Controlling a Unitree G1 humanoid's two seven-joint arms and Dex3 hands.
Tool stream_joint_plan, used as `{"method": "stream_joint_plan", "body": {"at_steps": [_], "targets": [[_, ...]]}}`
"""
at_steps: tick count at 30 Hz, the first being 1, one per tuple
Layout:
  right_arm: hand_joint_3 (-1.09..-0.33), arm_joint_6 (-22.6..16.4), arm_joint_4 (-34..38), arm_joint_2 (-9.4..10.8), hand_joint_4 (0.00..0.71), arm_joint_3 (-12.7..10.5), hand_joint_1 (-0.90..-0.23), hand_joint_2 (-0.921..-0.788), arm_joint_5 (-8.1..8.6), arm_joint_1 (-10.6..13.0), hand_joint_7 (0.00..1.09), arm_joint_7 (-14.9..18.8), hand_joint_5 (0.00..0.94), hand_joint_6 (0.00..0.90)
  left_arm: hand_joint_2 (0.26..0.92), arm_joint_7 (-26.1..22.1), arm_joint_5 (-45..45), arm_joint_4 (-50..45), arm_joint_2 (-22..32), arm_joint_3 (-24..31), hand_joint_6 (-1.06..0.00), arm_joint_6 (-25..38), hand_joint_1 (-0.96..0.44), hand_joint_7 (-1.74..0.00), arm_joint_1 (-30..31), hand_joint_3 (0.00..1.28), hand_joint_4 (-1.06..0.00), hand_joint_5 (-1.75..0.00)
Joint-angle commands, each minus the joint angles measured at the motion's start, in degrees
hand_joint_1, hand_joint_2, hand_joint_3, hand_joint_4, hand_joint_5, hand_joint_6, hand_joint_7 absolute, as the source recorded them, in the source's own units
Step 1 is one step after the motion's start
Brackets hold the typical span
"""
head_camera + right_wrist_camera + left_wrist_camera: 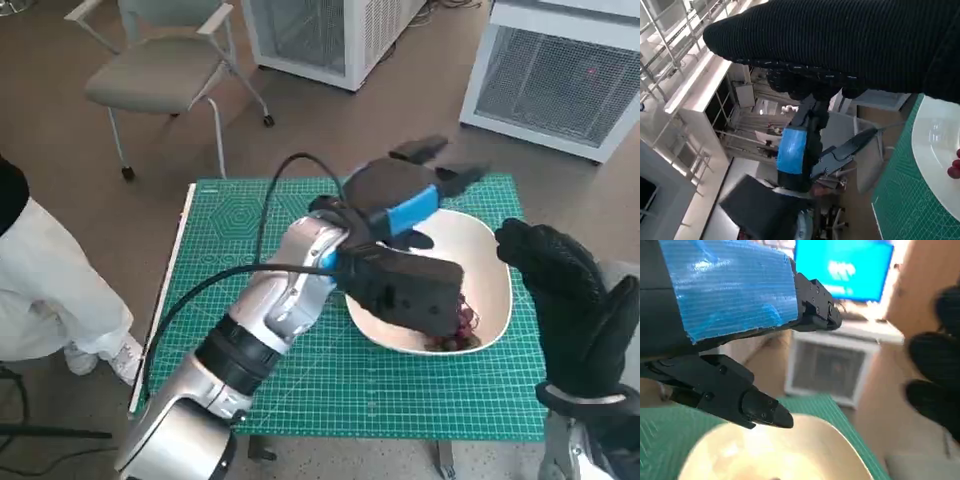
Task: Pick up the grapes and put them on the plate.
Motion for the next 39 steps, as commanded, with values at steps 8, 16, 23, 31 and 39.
{"method": "stream_joint_plan", "body": {"at_steps": [8,16,23,31,39], "targets": [[-0.573,0.9,0.7,-0.6,0.396,0.0,-0.435,-0.921,0.49,0.4,0.95,0.6,0.615,0.16,0.917,5.1,-14.9,-7.0,4.4,13.4,-0.35,-13.7,-0.37,-0.03,14.1,0.03,-0.15,-0.02],[-0.572,1.2,0.8,-0.5,0.397,0.2,-0.436,-0.921,0.55,0.2,0.95,0.8,0.615,0.161,0.899,6.6,-26.0,-4.5,2.6,19.8,-0.24,-28.3,-0.2,-0.01,23.4,0.03,-0.15,-0.01],[-0.574,1.2,1.1,-0.5,0.397,0.3,-0.436,-0.921,0.44,-0.1,0.95,1.0,0.614,0.161,0.9,-10.4,-48.3,-3.0,0.0,26.0,-0.18,-28.3,-0.27,-0.01,28.8,0.02,-0.15,-0.01],[-0.576,1.6,1.3,-0.7,0.397,0.4,-0.436,-0.921,0.67,-0.5,0.95,1.3,0.614,0.16,0.919,-19.1,-57.2,-4.6,0.4,29.6,-0.2,-22.3,-0.37,-0.02,33.0,0.02,-0.18,-0.01],[-0.578,1.9,1.8,-1.0,0.396,0.2,-0.434,-0.921,1.03,-1.0,0.95,1.9,0.615,0.16,0.921,-21.6,-57.8,-5.2,0.5,31.8,-0.25,-20.6,-0.39,-0.03,34.8,0.03,-0.24,-0.03]]}}
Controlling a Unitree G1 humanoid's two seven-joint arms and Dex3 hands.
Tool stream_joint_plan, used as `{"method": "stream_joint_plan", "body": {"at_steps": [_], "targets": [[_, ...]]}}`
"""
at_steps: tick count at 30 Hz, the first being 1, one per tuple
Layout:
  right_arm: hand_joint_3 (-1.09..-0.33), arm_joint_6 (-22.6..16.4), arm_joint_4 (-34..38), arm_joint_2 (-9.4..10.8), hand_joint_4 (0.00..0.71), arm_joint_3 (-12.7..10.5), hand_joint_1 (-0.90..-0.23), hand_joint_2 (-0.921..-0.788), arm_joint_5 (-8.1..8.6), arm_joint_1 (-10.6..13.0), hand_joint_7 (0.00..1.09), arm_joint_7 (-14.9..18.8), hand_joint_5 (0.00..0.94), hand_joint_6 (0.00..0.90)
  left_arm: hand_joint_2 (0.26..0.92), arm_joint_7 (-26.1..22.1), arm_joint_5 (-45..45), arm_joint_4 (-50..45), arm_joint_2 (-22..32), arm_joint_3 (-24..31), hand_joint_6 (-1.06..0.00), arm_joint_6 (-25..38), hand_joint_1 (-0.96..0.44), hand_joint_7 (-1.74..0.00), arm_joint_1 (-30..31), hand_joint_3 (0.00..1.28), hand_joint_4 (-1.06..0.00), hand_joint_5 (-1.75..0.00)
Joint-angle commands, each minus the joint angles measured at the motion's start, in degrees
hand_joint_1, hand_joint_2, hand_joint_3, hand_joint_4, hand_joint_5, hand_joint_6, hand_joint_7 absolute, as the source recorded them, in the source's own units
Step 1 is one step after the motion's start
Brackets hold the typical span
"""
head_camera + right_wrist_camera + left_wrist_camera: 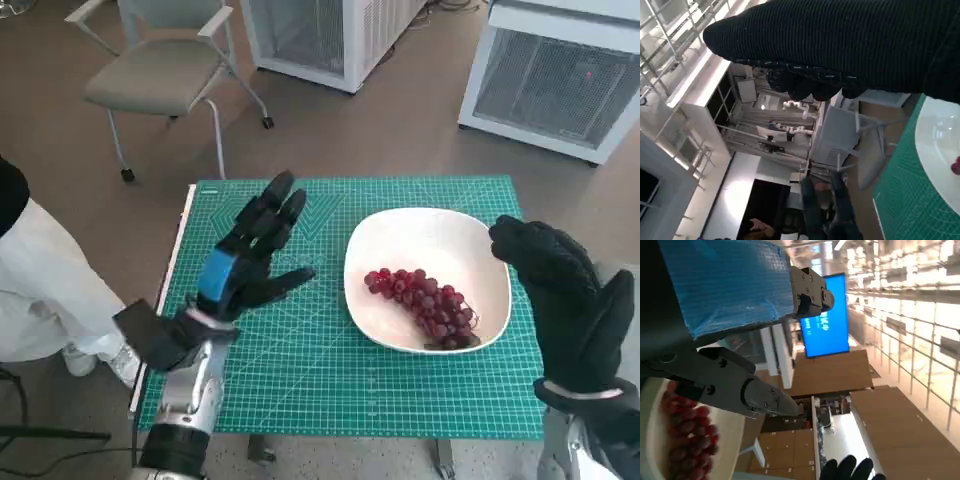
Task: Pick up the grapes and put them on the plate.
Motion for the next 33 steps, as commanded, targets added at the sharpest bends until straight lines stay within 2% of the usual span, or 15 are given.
{"method": "stream_joint_plan", "body": {"at_steps": [1,16,33], "targets": [[-0.578,1.2,0.9,-0.7,0.396,0.2,-0.434,-0.921,0.48,-0.2,0.95,0.7,0.615,0.16,0.921,-1.6,-1.2,-1.8,-0.1,1.4,-0.25,1.3,-0.39,-0.03,1.0,0.03,-0.24,-0.03],[-0.578,1.5,1.1,-1.1,0.397,0.3,-0.433,-0.921,0.78,-0.8,0.95,1.4,0.616,0.161,0.921,-0.4,3.7,-5.8,-0.4,1.4,-0.26,-0.6,-0.4,-0.03,4.9,0.03,-0.27,-0.02],[-0.576,1.6,1.1,-1.4,0.399,0.4,-0.433,-0.921,0.93,-1.0,0.95,1.7,0.613,0.164,0.921,-1.9,2.2,-8.9,-0.8,1.8,-0.25,0.8,-0.4,-0.01,6.9,0.04,-0.28,-0.01]]}}
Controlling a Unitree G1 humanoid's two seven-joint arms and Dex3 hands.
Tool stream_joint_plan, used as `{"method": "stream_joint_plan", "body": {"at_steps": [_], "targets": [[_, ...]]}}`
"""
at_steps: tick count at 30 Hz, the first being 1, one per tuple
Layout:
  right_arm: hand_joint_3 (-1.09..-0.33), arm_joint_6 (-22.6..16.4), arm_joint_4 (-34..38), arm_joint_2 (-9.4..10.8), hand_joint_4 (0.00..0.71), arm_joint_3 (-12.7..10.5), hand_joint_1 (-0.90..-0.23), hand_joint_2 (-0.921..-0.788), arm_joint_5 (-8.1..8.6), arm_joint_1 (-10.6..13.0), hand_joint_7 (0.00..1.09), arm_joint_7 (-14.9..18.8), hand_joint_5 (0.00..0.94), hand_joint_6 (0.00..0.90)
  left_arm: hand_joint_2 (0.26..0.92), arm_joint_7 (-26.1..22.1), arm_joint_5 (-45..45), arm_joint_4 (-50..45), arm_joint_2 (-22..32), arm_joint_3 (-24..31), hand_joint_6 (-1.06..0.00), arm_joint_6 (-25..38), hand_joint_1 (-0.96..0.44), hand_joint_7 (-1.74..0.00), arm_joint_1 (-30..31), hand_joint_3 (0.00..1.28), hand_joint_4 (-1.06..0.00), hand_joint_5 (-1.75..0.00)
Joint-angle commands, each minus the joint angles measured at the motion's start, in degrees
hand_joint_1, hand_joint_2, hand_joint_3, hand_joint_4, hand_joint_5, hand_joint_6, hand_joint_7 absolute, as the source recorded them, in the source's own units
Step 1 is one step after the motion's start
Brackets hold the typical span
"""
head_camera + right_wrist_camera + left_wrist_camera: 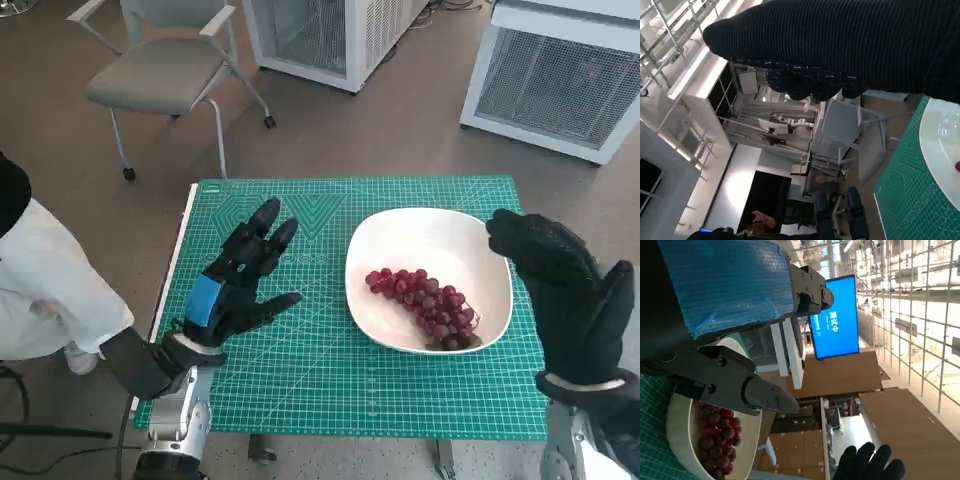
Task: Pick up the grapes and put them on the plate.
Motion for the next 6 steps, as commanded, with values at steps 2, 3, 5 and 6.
{"method": "stream_joint_plan", "body": {"at_steps": [2,3,5,6], "targets": [[-0.576,0.9,0.7,-0.4,0.399,0.3,-0.433,-0.921,0.19,0.6,0.95,0.6,0.613,0.164,0.921,-0.3,-0.8,-2.4,-0.3,0.1,-0.25,1.2,-0.4,-0.01,1.2,0.04,-0.28,-0.01],[-0.576,0.9,0.8,-0.4,0.399,0.3,-0.433,-0.921,0.2,0.6,0.95,0.6,0.613,0.164,0.921,-0.3,-0.9,-2.6,-0.3,0.1,-0.25,1.4,-0.4,-0.01,1.3,0.04,-0.28,-0.01],[-0.576,0.9,0.8,-0.4,0.399,0.3,-0.433,-0.921,0.21,0.6,0.95,0.6,0.613,0.164,0.921,-0.4,-1.2,-3.1,-0.3,0.2,-0.24,1.9,-0.4,-0.01,1.5,0.04,-0.28,-0.01],[-0.576,0.8,0.9,-0.4,0.399,0.3,-0.433,-0.921,0.21,0.6,0.95,0.6,0.613,0.164,0.921,-0.5,-1.2,-3.2,-0.3,0.2,-0.24,2.0,-0.4,-0.01,1.6,0.04,-0.28,-0.01]]}}
